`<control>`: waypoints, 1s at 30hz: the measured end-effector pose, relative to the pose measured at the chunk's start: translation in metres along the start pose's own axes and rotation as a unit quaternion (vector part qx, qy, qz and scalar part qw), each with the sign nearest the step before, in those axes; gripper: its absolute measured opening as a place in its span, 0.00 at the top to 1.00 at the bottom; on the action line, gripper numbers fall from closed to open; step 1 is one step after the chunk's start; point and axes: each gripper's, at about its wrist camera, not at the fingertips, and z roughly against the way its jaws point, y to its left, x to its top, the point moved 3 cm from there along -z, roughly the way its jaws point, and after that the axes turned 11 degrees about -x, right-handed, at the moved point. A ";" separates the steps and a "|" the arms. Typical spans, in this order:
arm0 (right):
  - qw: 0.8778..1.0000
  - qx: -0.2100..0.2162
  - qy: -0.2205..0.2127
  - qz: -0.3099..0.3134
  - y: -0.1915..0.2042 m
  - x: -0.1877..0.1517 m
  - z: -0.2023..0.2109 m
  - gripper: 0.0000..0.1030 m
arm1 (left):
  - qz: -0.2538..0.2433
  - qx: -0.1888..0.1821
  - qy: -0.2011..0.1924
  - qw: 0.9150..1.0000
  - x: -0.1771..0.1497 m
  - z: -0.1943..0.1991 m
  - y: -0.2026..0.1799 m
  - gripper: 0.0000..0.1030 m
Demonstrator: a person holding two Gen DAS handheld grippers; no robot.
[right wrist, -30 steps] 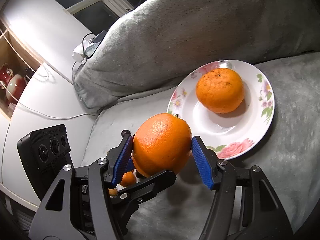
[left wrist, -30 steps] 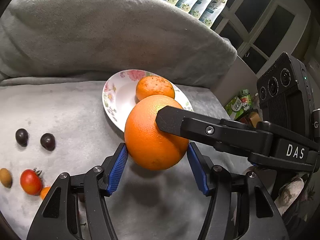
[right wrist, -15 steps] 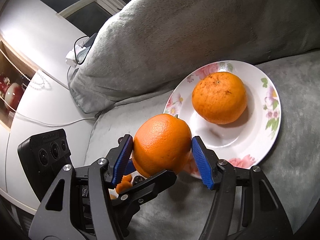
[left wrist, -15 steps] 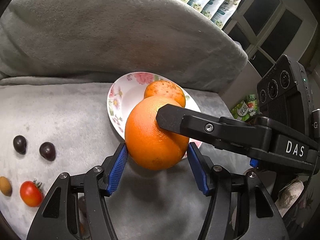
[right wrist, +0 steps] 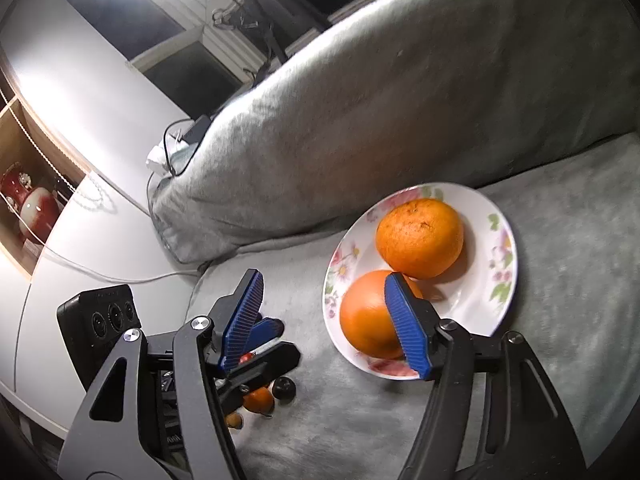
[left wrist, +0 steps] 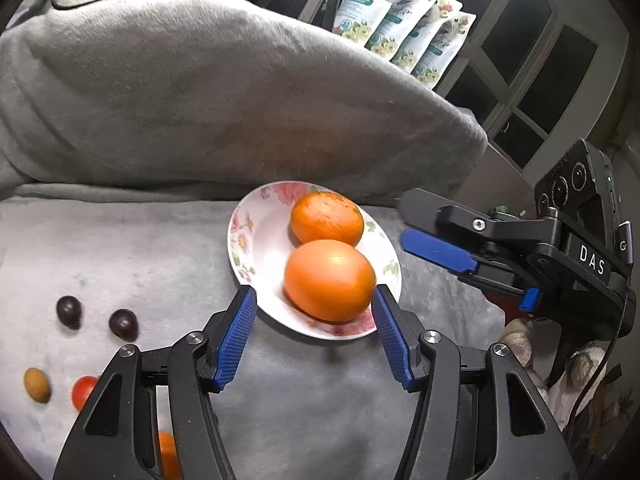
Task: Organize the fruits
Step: 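Carry the large orange onto the plate beside the tangerine and release, then move both grippers back to the small fruits on the blanket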
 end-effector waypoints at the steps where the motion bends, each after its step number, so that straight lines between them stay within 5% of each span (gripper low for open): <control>1: 1.000 -0.001 -0.003 0.000 -0.001 0.001 0.003 0.35 | -0.001 0.001 -0.001 1.000 0.000 0.002 0.000 0.44; 17: 0.997 -0.043 -0.051 0.043 0.001 -0.013 0.045 0.30 | -0.029 0.030 -0.045 0.998 0.001 0.054 0.000 0.42; 24: 0.994 -0.051 -0.064 0.075 0.014 -0.026 0.051 0.30 | -0.031 0.085 -0.088 0.992 -0.006 0.099 0.033 0.41; 26: 0.993 -0.051 -0.066 0.086 0.019 -0.031 0.051 0.18 | -0.021 0.102 -0.096 0.990 -0.009 0.111 0.046 0.41; 30: 0.990 -0.053 -0.067 0.117 0.031 -0.040 0.047 0.16 | 0.003 0.125 -0.101 0.987 -0.019 0.129 0.073 0.41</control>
